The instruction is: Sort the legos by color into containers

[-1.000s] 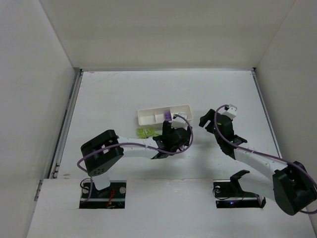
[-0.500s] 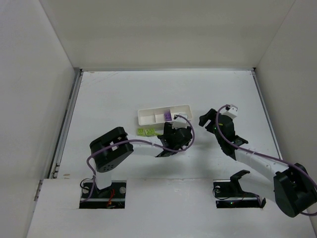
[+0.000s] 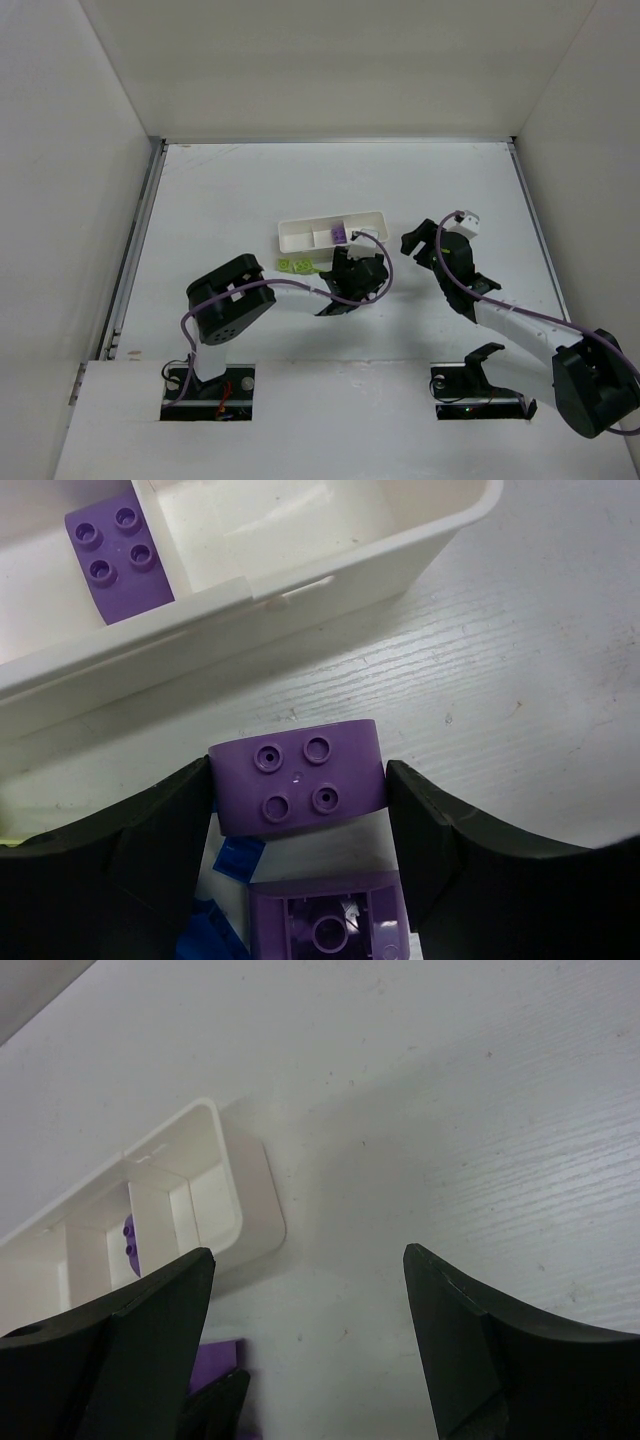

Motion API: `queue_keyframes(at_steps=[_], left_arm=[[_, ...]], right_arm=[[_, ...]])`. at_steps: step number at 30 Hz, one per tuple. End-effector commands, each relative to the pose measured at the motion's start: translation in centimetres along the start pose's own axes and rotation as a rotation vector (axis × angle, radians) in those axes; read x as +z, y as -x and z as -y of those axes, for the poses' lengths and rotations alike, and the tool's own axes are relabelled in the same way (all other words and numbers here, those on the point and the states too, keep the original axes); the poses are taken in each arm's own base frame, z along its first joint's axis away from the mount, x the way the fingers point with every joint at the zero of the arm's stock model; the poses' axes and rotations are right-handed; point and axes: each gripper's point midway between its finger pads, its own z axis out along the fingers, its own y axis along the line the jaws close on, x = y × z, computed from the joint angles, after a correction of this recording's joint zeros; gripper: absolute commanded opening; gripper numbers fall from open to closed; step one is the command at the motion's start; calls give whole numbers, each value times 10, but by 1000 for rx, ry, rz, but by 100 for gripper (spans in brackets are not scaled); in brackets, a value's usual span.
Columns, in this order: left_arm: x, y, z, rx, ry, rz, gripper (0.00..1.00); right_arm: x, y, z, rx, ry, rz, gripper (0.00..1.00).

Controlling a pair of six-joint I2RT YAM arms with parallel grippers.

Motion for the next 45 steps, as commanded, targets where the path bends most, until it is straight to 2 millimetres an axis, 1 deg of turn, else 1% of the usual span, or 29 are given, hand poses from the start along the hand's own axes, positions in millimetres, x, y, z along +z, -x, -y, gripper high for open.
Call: queue_keyframes(at_steps=[1,4,7,10,12,13,14,16,19,21,24,28,29,32,35,37,38,40,42,44,45], left_arm=[[-17,38,14,-53,-43,91,53],[-31,54,15,-81,-63,131,52],[-48,76,11,-109,-88,176,51],[-59,93,1,-152,-101,223,50],[-61,102,-10,-161,-89,241,49],[-60,106,-20,-164,-73,249,49],[-59,107,-24,-167,-64,253,49],[-50,113,-43,-185,-32,256,49],[-32,117,-69,-210,8,237,49],[-20,117,-83,-221,35,227,49],[-4,118,-98,-224,69,216,50],[9,115,-96,-204,45,183,52],[13,111,-95,-193,49,168,53],[14,107,-97,-191,56,167,55],[16,105,-99,-196,58,160,63],[15,108,-98,-195,52,166,68],[13,109,-98,-195,49,172,74],[11,115,-96,-205,28,185,79],[6,120,-93,-213,-5,190,81],[0,123,-96,-223,-15,208,81],[-2,125,-98,-232,-17,213,81]], right_arm=[[0,12,-11,26,46,46,82],[-1,15,-10,30,44,60,82],[-1,15,-9,33,44,57,82],[-2,15,-9,31,40,65,82],[-1,15,-7,32,35,63,81],[-1,15,-7,29,37,61,81],[-1,14,-8,26,37,61,81],[-1,15,-7,25,34,66,81],[3,13,-9,20,38,57,81],[4,9,-14,1,50,44,81],[6,2,-21,-39,59,29,80],[7,-7,-31,-83,76,10,79],[8,-8,-31,-103,62,14,79],[9,-12,-33,-124,59,7,79],[9,-14,-39,-139,72,5,82],[9,-18,-42,-155,79,-4,82],[8,-21,-48,-184,98,-13,84],[5,-29,-60,-253,132,-24,84],[3,-37,-69,-299,158,-41,84],[-4,-49,-83,-364,215,-69,82],[-7,-55,-89,-376,241,-83,79]])
